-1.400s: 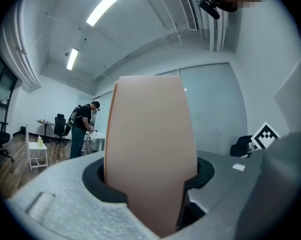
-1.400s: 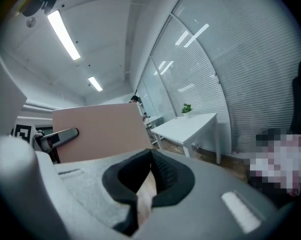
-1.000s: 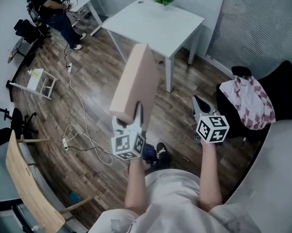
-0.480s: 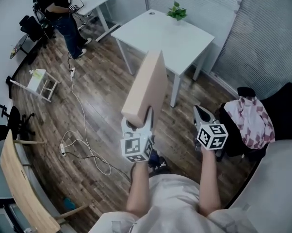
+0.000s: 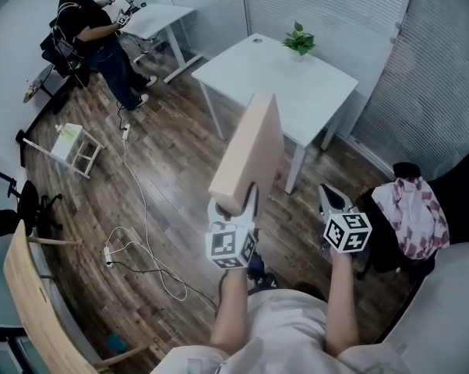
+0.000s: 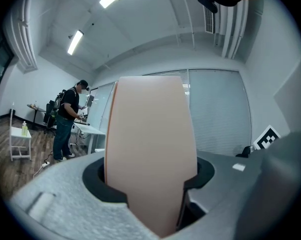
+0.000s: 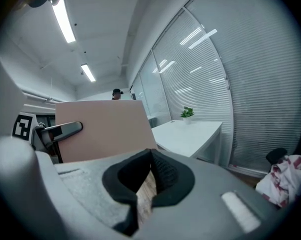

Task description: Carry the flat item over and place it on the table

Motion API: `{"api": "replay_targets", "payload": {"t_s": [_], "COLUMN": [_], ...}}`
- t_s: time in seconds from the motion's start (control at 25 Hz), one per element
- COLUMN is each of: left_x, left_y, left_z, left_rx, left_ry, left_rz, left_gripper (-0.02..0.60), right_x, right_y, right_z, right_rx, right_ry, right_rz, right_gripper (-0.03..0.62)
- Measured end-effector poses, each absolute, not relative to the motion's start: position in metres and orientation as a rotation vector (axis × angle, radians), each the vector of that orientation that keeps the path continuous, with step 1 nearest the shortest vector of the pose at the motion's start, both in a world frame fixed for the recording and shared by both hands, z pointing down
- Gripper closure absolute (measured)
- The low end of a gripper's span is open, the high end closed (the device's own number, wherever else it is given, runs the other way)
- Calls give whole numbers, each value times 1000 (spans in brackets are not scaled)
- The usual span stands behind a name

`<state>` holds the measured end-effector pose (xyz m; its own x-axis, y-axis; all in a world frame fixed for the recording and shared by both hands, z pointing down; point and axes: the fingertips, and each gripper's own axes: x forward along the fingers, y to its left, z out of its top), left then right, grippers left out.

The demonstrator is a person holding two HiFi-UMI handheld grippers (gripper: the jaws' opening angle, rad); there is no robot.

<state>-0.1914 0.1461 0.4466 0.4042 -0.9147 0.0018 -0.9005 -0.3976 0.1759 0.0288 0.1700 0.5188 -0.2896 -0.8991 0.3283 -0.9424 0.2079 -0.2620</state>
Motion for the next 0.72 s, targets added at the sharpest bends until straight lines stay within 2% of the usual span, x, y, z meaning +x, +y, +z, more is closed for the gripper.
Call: {"api": "replay_targets", "payload": {"t_s": [0.4, 0.72], "left_x": [-186, -189], "left_y": [118, 79], "left_z": [446, 434], "left_rx": [2516, 2515], "left_ry": [-1599, -1678], "left_rz": [-168, -180], "left_gripper": [299, 299], "right_x": [35, 42], "right_y": [148, 90], "right_z": [521, 512], "right_rx": [1843, 1837], "right_ry": [-2332, -2397], "right_rz": [627, 620], "right_gripper": [592, 592]}}
